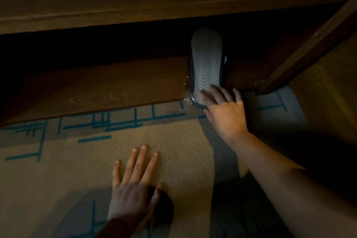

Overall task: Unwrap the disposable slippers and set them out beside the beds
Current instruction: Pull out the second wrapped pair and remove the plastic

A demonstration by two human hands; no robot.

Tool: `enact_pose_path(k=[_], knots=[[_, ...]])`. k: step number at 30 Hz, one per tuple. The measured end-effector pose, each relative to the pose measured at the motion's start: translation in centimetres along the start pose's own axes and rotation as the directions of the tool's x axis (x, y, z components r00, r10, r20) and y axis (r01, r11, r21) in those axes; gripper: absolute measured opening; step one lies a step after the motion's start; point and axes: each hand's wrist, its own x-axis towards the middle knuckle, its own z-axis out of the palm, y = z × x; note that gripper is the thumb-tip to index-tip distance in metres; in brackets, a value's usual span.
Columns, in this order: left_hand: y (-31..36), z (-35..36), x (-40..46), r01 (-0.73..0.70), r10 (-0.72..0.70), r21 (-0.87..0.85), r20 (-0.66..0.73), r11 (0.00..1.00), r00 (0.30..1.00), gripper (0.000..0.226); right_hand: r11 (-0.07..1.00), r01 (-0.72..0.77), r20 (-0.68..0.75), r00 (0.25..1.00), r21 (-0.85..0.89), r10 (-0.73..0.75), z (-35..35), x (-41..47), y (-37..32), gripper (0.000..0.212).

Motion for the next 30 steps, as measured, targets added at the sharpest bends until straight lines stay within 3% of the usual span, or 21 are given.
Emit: enact_pose_path(k=[11,13,15,17,20,23,27,30], knots=[[1.2,-1.3,-0.2,0.068,-0.066,-0.072,0.027,0.995,0.997,0.064,0.989,0.147,-0.051,0.988,0.027,-0.146,-0.9,-12.1,-0.9,0.058],[2.5,-2.3,-1.0,0.086,-0.081,-0.218,0.035,0.972,0.996,0.069,0.99,0.13,-0.038,0.991,0.057,-0.128,-0.7,-15.4,-1.8,0.058],[4.8,-4.0,-2.6,0.13,-0.105,-0.498,0.079,0.858,0.991,0.067,0.99,0.103,0.015,0.994,0.101,-0.105,-0.4,-18.9,-2.9,0.068],[7.4,-5.2,-4.8,0.105,-0.083,-0.627,0.065,0.771,0.994,0.068,0.986,0.103,0.065,0.992,0.134,-0.113,-0.2,-22.0,-4.0,0.072],[9.8,-5.0,-8.3,-0.041,0.047,-0.593,-0.005,0.804,0.999,0.069,0.981,0.034,0.131,0.99,0.191,-0.059,-0.5,-25.3,-5.6,0.075],[10.3,-3.2,-11.2,-0.058,0.086,-0.552,0.025,0.832,0.996,0.056,0.96,-0.038,0.194,0.981,0.276,-0.017,-1.1,-27.8,-6.8,0.071],[10.0,-1.7,-13.4,-0.017,0.036,-0.552,0.025,0.833,0.999,0.043,0.882,-0.045,0.233,0.97,0.469,-0.074,-1.9,-28.5,-7.1,0.052],[9.4,-1.9,-13.4,0.038,-0.041,-0.54,0.006,0.841,0.999,0.029,0.848,-0.037,0.17,0.983,0.528,-0.063,-2.8,-26.9,-6.7,0.044]])
